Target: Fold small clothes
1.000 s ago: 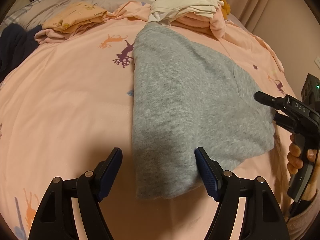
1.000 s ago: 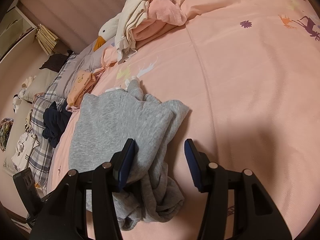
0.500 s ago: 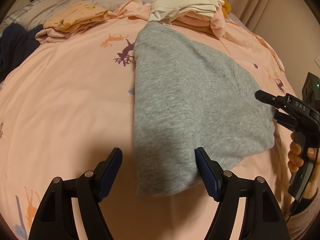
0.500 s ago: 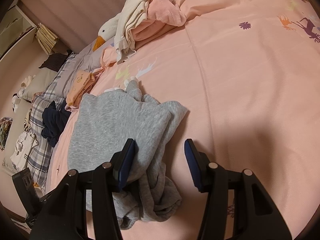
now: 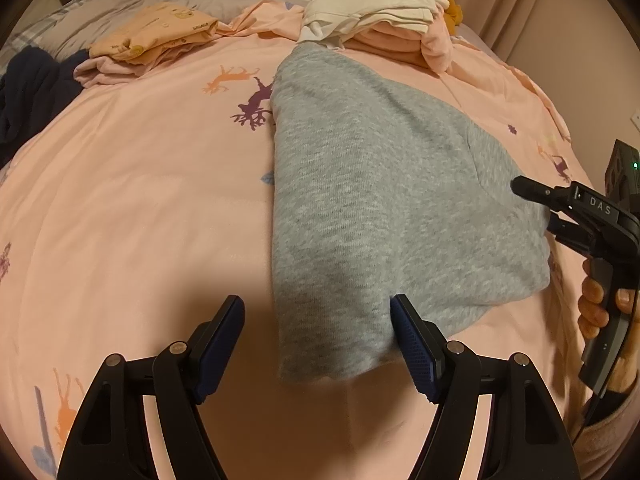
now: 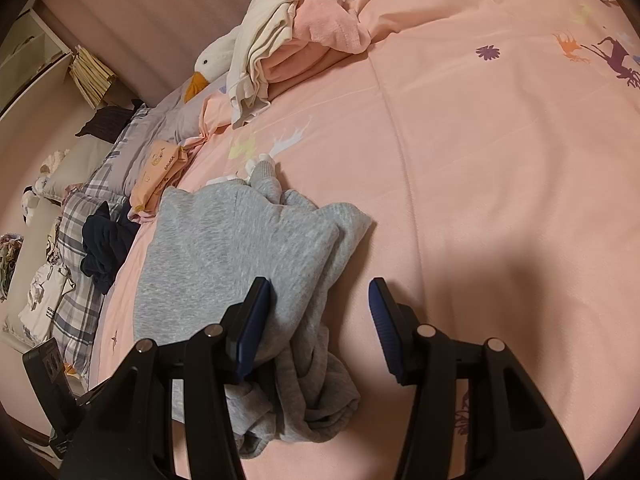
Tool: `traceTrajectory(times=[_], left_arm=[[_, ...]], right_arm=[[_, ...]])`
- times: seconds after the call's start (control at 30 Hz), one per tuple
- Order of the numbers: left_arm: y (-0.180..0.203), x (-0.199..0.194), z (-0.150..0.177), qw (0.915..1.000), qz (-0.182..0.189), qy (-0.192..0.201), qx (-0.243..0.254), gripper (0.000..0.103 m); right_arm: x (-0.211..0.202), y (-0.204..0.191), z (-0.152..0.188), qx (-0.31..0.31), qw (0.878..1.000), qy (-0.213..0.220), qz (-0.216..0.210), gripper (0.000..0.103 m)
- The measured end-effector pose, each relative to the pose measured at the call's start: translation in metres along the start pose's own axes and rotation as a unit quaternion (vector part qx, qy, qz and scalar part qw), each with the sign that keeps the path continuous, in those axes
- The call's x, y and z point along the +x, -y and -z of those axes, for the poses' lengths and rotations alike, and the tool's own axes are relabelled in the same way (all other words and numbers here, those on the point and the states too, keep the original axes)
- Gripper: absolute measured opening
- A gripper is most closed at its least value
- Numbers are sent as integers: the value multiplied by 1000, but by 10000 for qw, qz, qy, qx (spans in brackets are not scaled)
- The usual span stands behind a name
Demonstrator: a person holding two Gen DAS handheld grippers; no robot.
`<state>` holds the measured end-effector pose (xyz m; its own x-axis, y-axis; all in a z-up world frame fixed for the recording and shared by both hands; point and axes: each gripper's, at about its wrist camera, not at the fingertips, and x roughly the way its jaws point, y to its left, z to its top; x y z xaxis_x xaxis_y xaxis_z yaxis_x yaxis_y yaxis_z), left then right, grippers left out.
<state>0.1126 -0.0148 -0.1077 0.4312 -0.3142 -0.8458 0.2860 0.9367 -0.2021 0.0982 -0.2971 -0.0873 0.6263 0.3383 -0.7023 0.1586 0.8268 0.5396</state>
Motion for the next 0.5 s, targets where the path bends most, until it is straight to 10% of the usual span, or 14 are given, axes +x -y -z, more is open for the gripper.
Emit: traceTrajectory(times=[0.5], left_arm=[[-1, -4, 4, 10000, -63, -36, 19, 74]], right_arm=[[-1, 0, -1, -17, 10000, 8, 81, 52]])
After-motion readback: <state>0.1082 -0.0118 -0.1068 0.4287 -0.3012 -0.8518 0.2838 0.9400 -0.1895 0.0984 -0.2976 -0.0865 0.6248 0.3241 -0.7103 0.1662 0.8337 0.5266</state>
